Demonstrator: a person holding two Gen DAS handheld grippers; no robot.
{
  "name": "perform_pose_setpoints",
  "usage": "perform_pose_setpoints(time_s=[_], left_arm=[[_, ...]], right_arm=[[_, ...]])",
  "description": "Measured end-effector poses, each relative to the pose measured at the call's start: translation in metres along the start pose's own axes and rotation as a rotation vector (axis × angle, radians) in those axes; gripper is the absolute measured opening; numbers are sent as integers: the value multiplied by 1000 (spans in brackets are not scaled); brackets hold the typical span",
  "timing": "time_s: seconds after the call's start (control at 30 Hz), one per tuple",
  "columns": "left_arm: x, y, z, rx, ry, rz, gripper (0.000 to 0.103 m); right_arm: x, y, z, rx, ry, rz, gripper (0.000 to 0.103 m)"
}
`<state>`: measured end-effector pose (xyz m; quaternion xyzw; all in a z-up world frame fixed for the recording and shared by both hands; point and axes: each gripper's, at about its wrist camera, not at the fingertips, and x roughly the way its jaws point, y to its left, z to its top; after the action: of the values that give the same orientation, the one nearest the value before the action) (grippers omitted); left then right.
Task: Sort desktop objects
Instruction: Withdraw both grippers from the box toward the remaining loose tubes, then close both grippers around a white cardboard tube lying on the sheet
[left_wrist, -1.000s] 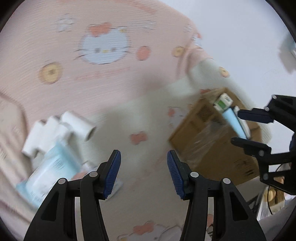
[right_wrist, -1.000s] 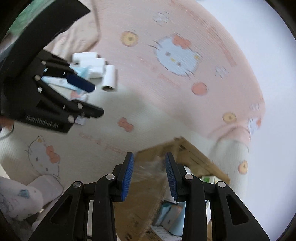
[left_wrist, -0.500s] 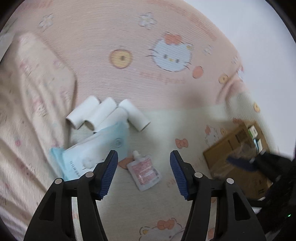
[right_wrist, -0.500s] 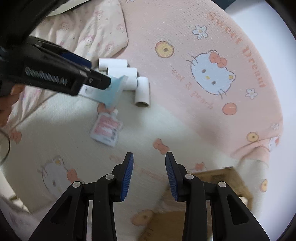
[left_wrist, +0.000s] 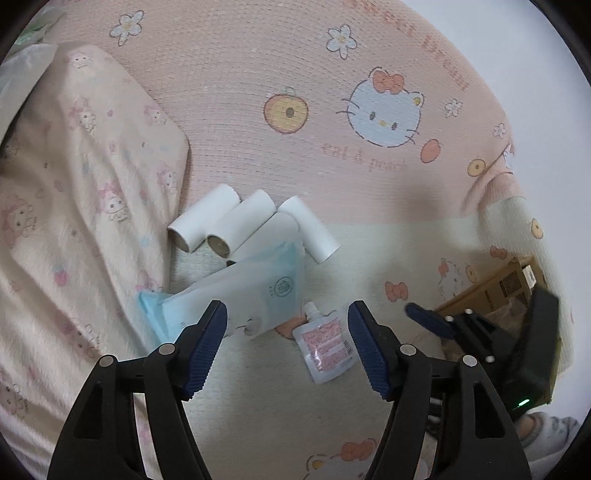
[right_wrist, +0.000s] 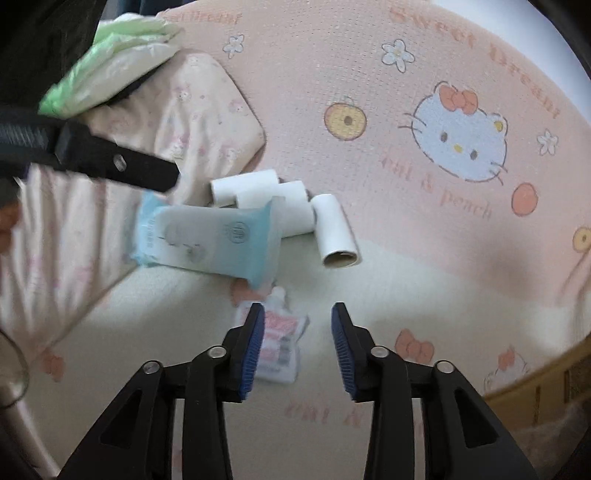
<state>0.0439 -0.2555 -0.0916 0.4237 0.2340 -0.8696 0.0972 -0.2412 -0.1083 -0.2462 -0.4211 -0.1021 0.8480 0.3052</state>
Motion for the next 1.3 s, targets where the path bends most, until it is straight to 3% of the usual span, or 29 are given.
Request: perform_pose_setpoints(time_s=[0.13, 0.33, 0.73, 0.87, 0.97, 1.1, 1.3], left_arm=[[14, -1, 6, -32, 23, -45, 72], [38, -6, 20, -111, 58, -161, 72], [97, -30, 52, -183, 157, -285, 73], [125, -28, 59, -258, 228, -230, 74], [141, -27, 65, -340, 248, -264, 74], [161, -26, 71, -419, 297, -249, 74], [177, -25, 76, -461, 303, -203, 74]], right_arm=[[13, 6, -1, -50, -24, -14, 41], [28, -1, 3, -26, -55, -23, 42], [73, -81, 6, 438, -15, 103, 42], [96, -102, 8, 561, 38, 149, 42], [111, -111, 8, 602, 76, 180, 42], [120, -115, 14, 580, 111, 180, 42], [128, -118, 16, 554, 137, 184, 42]])
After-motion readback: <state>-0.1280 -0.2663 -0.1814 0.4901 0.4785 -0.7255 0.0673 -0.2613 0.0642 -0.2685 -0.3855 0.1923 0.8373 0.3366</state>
